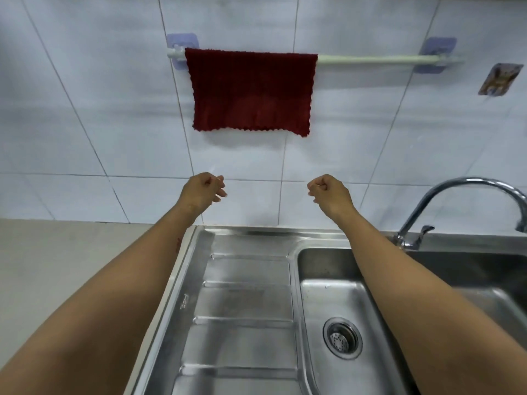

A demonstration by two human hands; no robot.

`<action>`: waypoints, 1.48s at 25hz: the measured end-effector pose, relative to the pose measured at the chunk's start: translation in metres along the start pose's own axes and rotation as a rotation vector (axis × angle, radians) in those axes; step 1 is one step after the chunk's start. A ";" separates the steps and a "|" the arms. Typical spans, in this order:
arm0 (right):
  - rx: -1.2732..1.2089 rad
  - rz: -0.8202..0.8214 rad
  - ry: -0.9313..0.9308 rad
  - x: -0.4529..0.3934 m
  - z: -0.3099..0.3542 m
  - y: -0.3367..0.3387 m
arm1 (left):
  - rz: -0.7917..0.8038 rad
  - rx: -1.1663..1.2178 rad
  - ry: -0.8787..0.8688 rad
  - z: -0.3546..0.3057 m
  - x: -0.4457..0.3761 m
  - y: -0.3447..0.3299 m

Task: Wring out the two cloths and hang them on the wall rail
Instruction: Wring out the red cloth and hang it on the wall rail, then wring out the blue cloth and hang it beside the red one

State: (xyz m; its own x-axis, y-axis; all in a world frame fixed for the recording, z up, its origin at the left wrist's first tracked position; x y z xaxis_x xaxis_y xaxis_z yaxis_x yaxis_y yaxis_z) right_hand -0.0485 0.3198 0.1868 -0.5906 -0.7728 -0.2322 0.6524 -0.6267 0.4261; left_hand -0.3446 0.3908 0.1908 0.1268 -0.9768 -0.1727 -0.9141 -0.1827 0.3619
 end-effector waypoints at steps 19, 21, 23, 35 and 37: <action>0.493 0.304 -0.234 0.121 -0.275 0.196 | 0.562 -0.246 0.164 0.049 0.329 -0.253; 0.704 0.443 -0.219 0.128 -0.304 0.217 | 0.586 -0.246 0.185 0.049 0.349 -0.272; 0.904 0.597 -0.158 0.137 -0.325 0.229 | 0.590 -0.256 0.198 0.048 0.364 -0.288; 0.742 0.691 0.082 0.129 -0.304 0.203 | 0.639 -0.262 0.196 0.051 0.374 -0.323; 0.538 0.735 0.010 0.115 -0.280 0.190 | 0.700 -0.274 0.110 0.037 0.369 -0.330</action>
State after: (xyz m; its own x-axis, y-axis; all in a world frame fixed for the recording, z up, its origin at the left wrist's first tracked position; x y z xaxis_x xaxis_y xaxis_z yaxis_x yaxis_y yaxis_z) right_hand 0.1399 0.0839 -0.0036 -0.1081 -0.9615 0.2527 0.5517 0.1534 0.8198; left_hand -0.0103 0.0953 -0.0265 -0.3975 -0.8776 0.2679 -0.6688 0.4769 0.5703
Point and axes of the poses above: each hand's wrist, its own x-axis away from the middle knuckle, its own y-axis out of the back of the hand, z = x × y, the point moved 8 cm from there along -x, towards the middle knuckle, and after that the axes turned 15 degrees about -z, right-handed, at the moved point
